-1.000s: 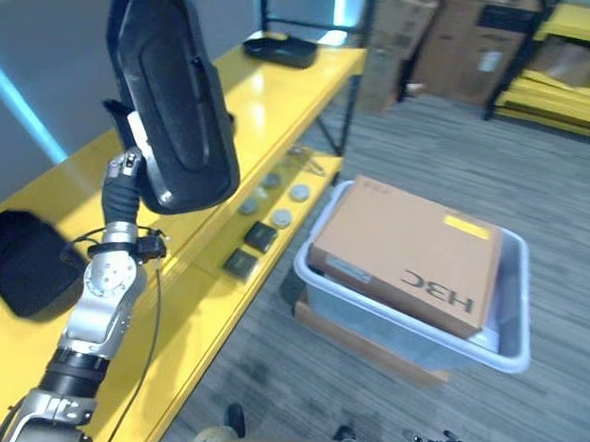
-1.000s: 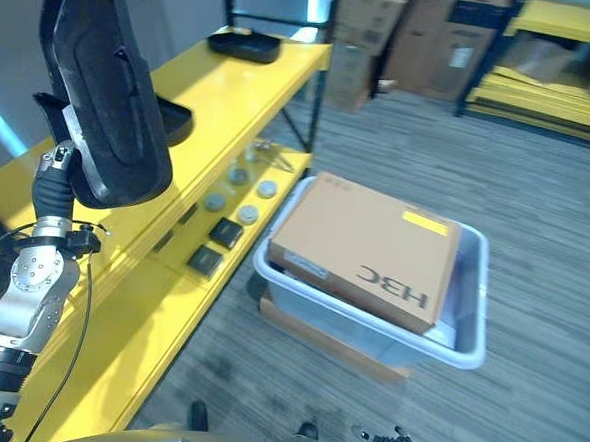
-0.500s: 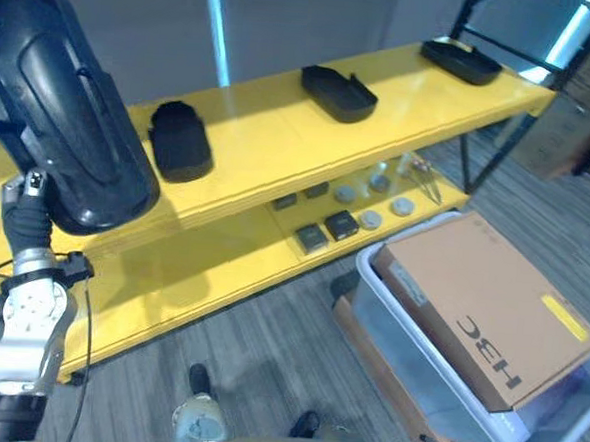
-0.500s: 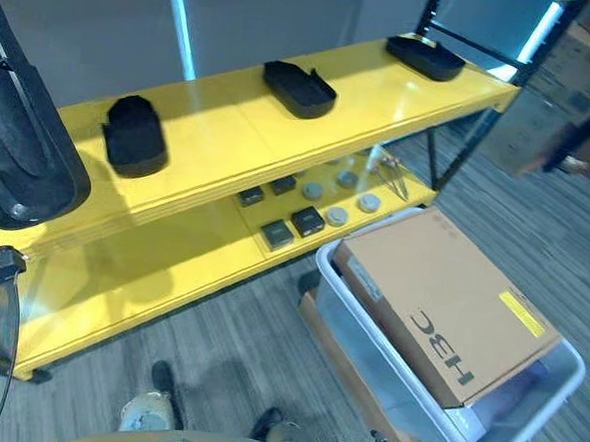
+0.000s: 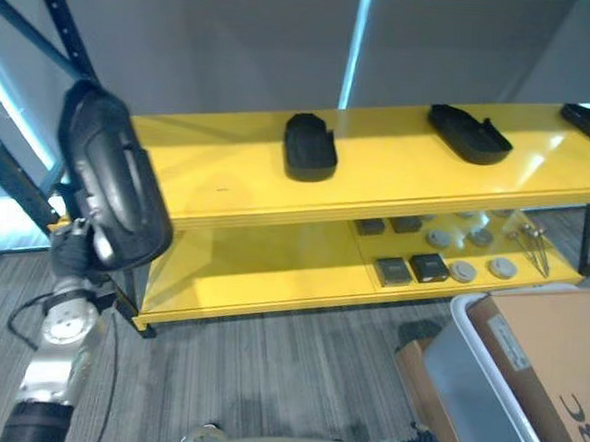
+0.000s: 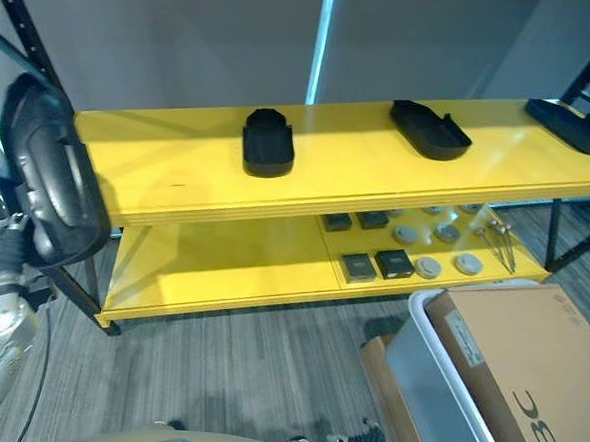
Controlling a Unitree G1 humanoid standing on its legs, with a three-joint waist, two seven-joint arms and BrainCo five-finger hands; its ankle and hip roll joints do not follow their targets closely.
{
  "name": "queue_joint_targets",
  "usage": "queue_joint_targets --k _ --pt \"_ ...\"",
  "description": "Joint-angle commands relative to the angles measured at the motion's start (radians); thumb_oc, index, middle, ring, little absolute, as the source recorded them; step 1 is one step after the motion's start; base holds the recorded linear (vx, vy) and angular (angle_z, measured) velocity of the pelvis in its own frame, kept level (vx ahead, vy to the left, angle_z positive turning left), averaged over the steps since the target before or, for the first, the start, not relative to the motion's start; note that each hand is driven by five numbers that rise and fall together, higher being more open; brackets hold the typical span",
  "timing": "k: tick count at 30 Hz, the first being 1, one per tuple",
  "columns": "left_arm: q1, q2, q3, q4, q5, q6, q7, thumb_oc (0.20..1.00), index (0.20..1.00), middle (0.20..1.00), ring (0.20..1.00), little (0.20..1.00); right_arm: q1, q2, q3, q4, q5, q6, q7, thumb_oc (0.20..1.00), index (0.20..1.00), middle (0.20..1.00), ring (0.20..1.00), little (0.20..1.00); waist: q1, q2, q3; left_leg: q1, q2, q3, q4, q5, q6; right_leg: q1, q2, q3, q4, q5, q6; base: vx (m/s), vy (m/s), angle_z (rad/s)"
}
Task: Move parts from the plastic box to the shelf.
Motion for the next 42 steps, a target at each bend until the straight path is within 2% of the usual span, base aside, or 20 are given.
queue_joint_targets --k 1,5,6,9,13,14,17,19,20,22,26,27,29,32,33,37,39,40,41,42 --pt "-0.058 0.037 0.044 -0.08 0.022 -0.08 -0.047 0.2 0.2 0.2 0.2 0.2 0.007 0.004 0.007 0.009 0.028 0.031 0.04 1.0 1.0 1.0 1.0 1.0 0.014 -0.006 0.007 -0.111 0.03 -0.058 -0.046 0.092 -0.028 0.223 0.105 -0.054 -0.225 -0.006 0.039 0.16 0.221 0.24" --pt "-0.037 0.029 0.051 -0.081 0.018 -0.097 -0.092 0.2 0.2 0.2 0.2 0.2 0.009 0.017 0.012 0.039 0.057 0.069 0.05 1.0 1.0 1.0 1.0 1.0 0.038 -0.006 0.001 -0.112 -0.039 -0.085 -0.038 0.037 0.017 0.229 0.086 -0.04 -0.185 -0.043 0.051 0.17 0.244 0.15" --pt "-0.043 0.029 0.045 -0.078 0.014 -0.1 -0.1 0.2 0.2 0.2 0.2 0.2 0.011 0.024 -0.001 0.076 0.079 0.071 0.045 1.0 1.0 1.0 1.0 1.0 0.044 -0.004 -0.001 -0.121 -0.064 -0.091 -0.025 0.015 0.041 0.235 0.076 -0.028 -0.141 -0.076 0.059 0.2 0.299 0.04" --pt "-0.064 0.04 0.03 -0.071 0.009 -0.098 -0.108 0.2 0.2 0.2 0.2 0.2 0.014 0.03 -0.032 0.12 0.119 0.063 0.033 1.0 1.0 1.0 1.0 1.0 0.038 0.001 0.004 -0.129 -0.091 -0.104 -0.005 -0.011 0.071 0.212 0.057 0.002 -0.034 -0.117 0.071 0.11 0.187 0.01" --pt "-0.112 0.067 -0.02 -0.044 -0.009 -0.11 -0.099 0.2 0.2 0.2 0.2 0.2 0.023 0.033 -0.091 0.149 0.138 0.038 0.037 1.0 1.0 1.0 1.0 1.0 -0.009 0.014 0.037 -0.112 -0.148 -0.129 0.014 -0.087 0.148 0.04 -0.026 0.112 0.304 -0.048 0.102 0.12 0.208 0.12" --pt "-0.123 0.078 -0.035 -0.049 -0.017 -0.11 -0.08 0.2 0.2 0.2 0.2 0.2 0.021 0.033 -0.102 0.142 0.125 0.036 0.044 1.0 1.0 1.0 1.0 1.0 -0.041 0.014 0.058 -0.094 -0.162 -0.142 0.015 -0.103 0.149 -0.027 0.01 0.167 0.309 -0.036 0.106 0.15 0.055 0.27" --pt "-0.154 0.083 -0.057 -0.062 -0.025 -0.095 -0.059 0.2 0.2 0.2 0.2 0.2 0.021 0.036 -0.1 0.145 0.124 0.025 0.047 1.0 1.0 1.0 1.0 1.0 -0.075 0.011 0.082 -0.044 -0.18 -0.182 -0.01 -0.109 0.128 -0.072 0.041 0.208 0.162 0.01 0.105 0.17 -0.107 0.01" --pt "-0.187 0.083 -0.073 -0.082 -0.024 -0.066 -0.05 0.2 0.2 0.2 0.2 0.2 0.03 0.038 -0.101 0.157 0.126 0.0 0.047 1.0 1.0 1.0 1.0 1.0 -0.1 0.0 0.094 -0.003 -0.19 -0.224 -0.027 -0.127 0.11 -0.085 0.06 0.242 -0.043 0.082 0.122 0.2 -0.232 0.34" --pt "-0.196 0.082 -0.081 -0.091 -0.023 -0.056 -0.05 0.2 0.2 0.2 0.2 0.2 0.032 0.042 -0.108 0.162 0.126 -0.007 0.046 1.0 1.0 1.0 1.0 1.0 -0.113 -0.013 0.102 -0.002 -0.197 -0.222 -0.024 -0.121 0.112 -0.105 0.053 0.252 -0.12 0.154 0.123 0.13 -0.227 0.6" --pt "-0.197 0.082 -0.095 -0.1 -0.029 -0.053 -0.051 0.2 0.2 0.2 0.2 0.2 0.042 0.055 -0.123 0.165 0.114 -0.014 0.045 1.0 1.0 1.0 1.0 1.0 -0.131 -0.024 0.107 0.015 -0.201 -0.247 -0.021 -0.144 0.118 -0.141 0.037 0.303 -0.174 0.232 0.145 0.19 -0.211 0.72" --pt "-0.199 0.066 -0.105 -0.108 -0.028 -0.038 -0.063 0.2 0.2 0.2 0.2 0.2 0.07 0.061 -0.125 0.168 0.095 -0.03 0.052 1.0 1.0 1.0 1.0 1.0 -0.143 -0.04 0.097 0.041 -0.164 -0.257 -0.004 -0.146 0.103 -0.085 0.054 0.297 -0.19 0.188 0.132 0.28 -0.265 0.72" --pt "-0.211 0.052 -0.119 -0.108 -0.046 -0.017 -0.058 0.2 0.2 0.2 0.2 0.2 0.065 0.047 -0.126 0.188 0.109 -0.032 0.057 1.0 1.0 1.0 1.0 1.0 -0.142 -0.053 0.075 0.04 -0.136 -0.232 0.021 -0.145 0.084 -0.034 0.07 0.274 -0.208 0.167 0.112 0.28 -0.267 0.69" --pt "-0.215 0.041 -0.123 -0.115 -0.045 -0.006 -0.056 0.2 0.2 0.2 0.2 0.2 0.061 0.036 -0.126 0.187 0.12 -0.023 0.058 1.0 1.0 1.0 1.0 1.0 -0.14 -0.059 0.065 0.036 -0.118 -0.217 0.032 -0.142 0.072 -0.009 0.08 0.257 -0.221 0.155 0.099 0.18 -0.197 0.47" --pt "-0.214 0.031 -0.132 -0.126 -0.052 0.008 -0.054 0.2 0.2 0.2 0.2 0.2 0.058 0.022 -0.132 0.184 0.145 -0.007 0.066 1.0 1.0 1.0 1.0 1.0 -0.141 -0.065 0.054 0.021 -0.086 -0.195 0.061 -0.139 0.054 0.021 0.097 0.238 -0.24 0.133 0.078 0.13 -0.146 0.22" --pt "-0.212 0.029 -0.133 -0.125 -0.055 0.008 -0.056 0.2 0.2 0.2 0.2 0.2 0.059 0.02 -0.134 0.184 0.142 -0.006 0.068 1.0 1.0 1.0 1.0 1.0 -0.141 -0.058 0.049 0.027 -0.075 -0.207 0.069 -0.161 0.045 0.037 0.108 0.245 -0.246 0.116 0.083 0.15 -0.102 0.19" --pt "-0.205 0.016 -0.133 -0.121 -0.056 0.006 -0.053 0.2 0.2 0.2 0.2 0.2 0.064 0.015 -0.142 0.181 0.101 0.002 0.081 1.0 1.0 1.0 1.0 1.0 -0.145 -0.063 0.043 0.005 -0.042 -0.18 0.152 -0.177 0.026 0.066 0.125 0.23 -0.269 0.094 0.057 0.08 -0.11 0.09" --pt "-0.203 0.009 -0.138 -0.114 -0.039 -0.007 -0.07 0.2 0.2 0.2 0.2 0.2 0.057 0.006 -0.134 0.194 0.095 -0.008 0.083 1.0 1.0 1.0 1.0 1.0 -0.136 -0.061 0.051 -0.064 0.006 -0.187 0.312 -0.115 -0.013 0.091 0.153 0.223 -0.278 0.068 0.021 0.05 -0.196 0.15" --pt "-0.207 0.019 -0.139 -0.114 -0.009 -0.003 -0.086 0.2 0.2 0.2 0.2 0.2 0.051 -0.003 -0.131 0.193 0.114 -0.006 0.09 1.0 1.0 1.0 1.0 1.0 -0.132 -0.053 0.066 -0.129 0.058 -0.207 0.383 -0.037 -0.048 0.108 0.177 0.23 -0.284 0.057 0.0 0.03 -0.14 0.08" --pt "-0.208 0.021 -0.139 -0.113 -0.003 -0.001 -0.089 0.2 0.2 0.2 0.2 0.2 0.05 -0.004 -0.131 0.193 0.117 -0.007 0.09 1.0 1.0 1.0 1.0 1.0 -0.133 -0.052 0.067 -0.134 0.063 -0.208 0.386 -0.03 -0.05 0.109 0.179 0.231 -0.284 0.056 -0.002 0.04 -0.034 0.06" --pt "-0.213 0.035 -0.141 -0.107 0.039 0.009 -0.109 0.2 0.2 0.2 0.2 0.2 0.045 -0.008 -0.132 0.196 0.118 -0.015 0.087 1.0 1.0 1.0 1.0 1.0 -0.138 -0.043 0.069 -0.125 0.086 -0.194 0.321 -0.009 -0.054 0.111 0.182 0.232 -0.282 0.053 0.0 0.05 0.131 0.01"
